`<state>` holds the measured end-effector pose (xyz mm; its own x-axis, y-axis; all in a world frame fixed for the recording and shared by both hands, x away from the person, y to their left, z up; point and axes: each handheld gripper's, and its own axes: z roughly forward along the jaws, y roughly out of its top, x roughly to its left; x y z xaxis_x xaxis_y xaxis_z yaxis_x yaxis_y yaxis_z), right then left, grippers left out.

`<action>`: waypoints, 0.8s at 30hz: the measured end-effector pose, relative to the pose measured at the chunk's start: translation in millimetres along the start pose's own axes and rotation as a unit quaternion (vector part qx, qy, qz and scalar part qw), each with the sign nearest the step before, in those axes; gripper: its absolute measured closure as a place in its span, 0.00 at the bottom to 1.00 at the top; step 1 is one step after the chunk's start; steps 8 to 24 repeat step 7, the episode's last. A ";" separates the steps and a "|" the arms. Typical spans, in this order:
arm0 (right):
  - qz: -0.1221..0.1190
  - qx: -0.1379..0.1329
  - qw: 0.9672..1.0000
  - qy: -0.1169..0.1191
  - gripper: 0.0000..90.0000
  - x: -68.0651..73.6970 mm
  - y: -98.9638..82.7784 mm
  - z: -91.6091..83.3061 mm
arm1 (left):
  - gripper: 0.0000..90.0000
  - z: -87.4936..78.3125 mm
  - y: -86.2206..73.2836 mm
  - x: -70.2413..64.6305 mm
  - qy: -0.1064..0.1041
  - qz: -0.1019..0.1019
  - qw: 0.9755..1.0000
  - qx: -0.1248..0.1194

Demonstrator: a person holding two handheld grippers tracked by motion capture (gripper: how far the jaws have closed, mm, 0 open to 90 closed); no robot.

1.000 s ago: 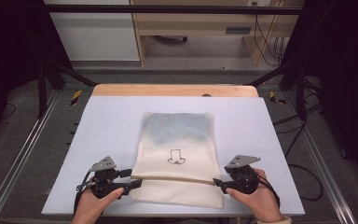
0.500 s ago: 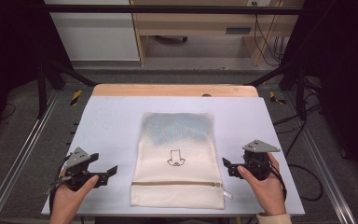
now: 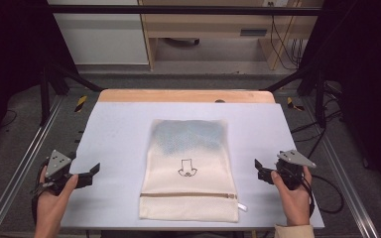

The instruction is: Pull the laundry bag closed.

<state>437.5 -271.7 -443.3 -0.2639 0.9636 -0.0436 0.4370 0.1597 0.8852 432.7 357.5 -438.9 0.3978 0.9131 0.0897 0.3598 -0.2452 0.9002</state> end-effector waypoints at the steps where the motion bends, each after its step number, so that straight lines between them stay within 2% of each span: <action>1: 0.015 -0.010 1.000 -0.011 0.10 -2.1 -7.2 0.7 | 0.07 4.1 -2.9 2.8 -0.008 -0.008 1.000 -0.004; 4: 0.019 -0.011 1.000 -0.013 0.10 -1.9 -14.5 2.7 | 0.07 8.8 -4.8 4.1 -0.006 -0.003 1.000 -0.001; 6: 0.020 -0.005 1.000 -0.016 0.09 -2.2 -18.7 1.2 | 0.07 12.2 -5.7 3.8 -0.020 -0.014 1.000 -0.003; 24: 0.020 -0.005 1.000 -0.016 0.09 -2.2 -18.7 1.2 | 0.07 12.7 -5.6 3.1 -0.022 -0.014 1.000 -0.003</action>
